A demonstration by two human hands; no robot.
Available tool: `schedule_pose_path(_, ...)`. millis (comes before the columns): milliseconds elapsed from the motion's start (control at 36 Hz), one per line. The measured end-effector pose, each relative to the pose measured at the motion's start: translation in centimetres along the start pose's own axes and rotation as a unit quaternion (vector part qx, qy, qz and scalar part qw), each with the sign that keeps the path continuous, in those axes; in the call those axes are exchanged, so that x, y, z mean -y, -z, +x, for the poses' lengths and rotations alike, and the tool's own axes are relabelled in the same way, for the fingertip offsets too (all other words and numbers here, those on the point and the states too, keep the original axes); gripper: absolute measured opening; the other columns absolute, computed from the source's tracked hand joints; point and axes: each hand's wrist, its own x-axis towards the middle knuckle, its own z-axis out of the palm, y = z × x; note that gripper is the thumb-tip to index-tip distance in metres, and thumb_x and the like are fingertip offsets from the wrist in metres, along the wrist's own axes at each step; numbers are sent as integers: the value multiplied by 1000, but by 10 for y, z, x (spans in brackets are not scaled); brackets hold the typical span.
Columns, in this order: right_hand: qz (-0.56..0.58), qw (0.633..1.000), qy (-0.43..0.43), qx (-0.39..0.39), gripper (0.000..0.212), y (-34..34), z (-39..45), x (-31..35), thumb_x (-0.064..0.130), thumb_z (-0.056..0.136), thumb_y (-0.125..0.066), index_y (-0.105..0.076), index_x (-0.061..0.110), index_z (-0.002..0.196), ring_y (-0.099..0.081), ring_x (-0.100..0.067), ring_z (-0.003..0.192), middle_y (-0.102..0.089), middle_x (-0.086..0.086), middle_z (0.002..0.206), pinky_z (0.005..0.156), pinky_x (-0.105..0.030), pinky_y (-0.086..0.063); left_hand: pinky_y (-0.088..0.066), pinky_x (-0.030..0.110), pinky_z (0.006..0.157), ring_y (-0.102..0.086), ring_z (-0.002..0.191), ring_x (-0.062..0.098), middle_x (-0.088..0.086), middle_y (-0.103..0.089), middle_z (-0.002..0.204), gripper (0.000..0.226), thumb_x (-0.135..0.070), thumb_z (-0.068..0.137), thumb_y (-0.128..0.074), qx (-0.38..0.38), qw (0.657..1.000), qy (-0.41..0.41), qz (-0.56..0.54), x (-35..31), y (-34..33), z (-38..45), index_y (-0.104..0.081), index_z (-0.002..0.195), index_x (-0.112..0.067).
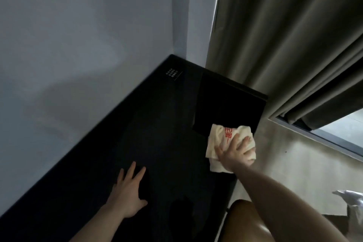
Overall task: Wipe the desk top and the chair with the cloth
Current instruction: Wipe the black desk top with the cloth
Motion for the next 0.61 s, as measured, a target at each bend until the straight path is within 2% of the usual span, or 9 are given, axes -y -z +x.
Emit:
schedule_pose_path(111, 4, 999, -1, 37, 99, -58, -86, -8, 78, 93, -29, 15, 22, 162, 14, -57, 149, 24, -19, 166, 115, -74, -14, -21, 51, 125, 12, 155, 34, -5, 23, 167, 107, -43, 87, -76, -15, 1000, 17, -14, 39, -30, -62, 0, 162, -35)
schedule_pose_path(250, -21, 998, 18, 59, 104, -91, -153, -18, 81, 91, -33, 25, 26, 158, 20, -53, 149, 36, -13, 162, 119, -69, -7, -24, 50, 124, 13, 155, 35, -4, 26, 166, 111, -39, 86, -77, 31, 998, 58, -25, 82, -69, -113, 4, 161, -36)
schedule_pose_path(417, -17, 999, -6, 42, 105, -94, -139, -8, 83, 89, -35, 23, 30, 158, 18, -52, 150, 36, -11, 162, 117, -73, -8, -25, 57, 122, 18, 153, 39, -2, 38, 161, 124, -39, 83, -80, 68, 994, 84, -14, 107, -88, -109, 21, 156, -42)
schedule_pose_path(500, -17, 999, -24, 25, 105, -100, -122, -3, 86, 87, -32, 20, 30, 159, 18, -53, 149, 34, -12, 164, 115, -75, -9, -16, 66, 121, 25, 149, 44, -3, 47, 155, 131, -39, 81, -82, 86, 993, 81, -8, 110, -88, -96, 29, 151, -46)
schedule_pose_path(611, -33, 999, -32, -2, 107, -103, -97, 7, 88, 84, -29, 17, 28, 160, 16, -55, 149, 30, -15, 165, 113, -78, -10, -7, 71, 118, 35, 144, 45, -8, 57, 146, 135, -40, 79, -84, 83, 994, 67, -8, 121, -93, -84, 33, 145, -51)
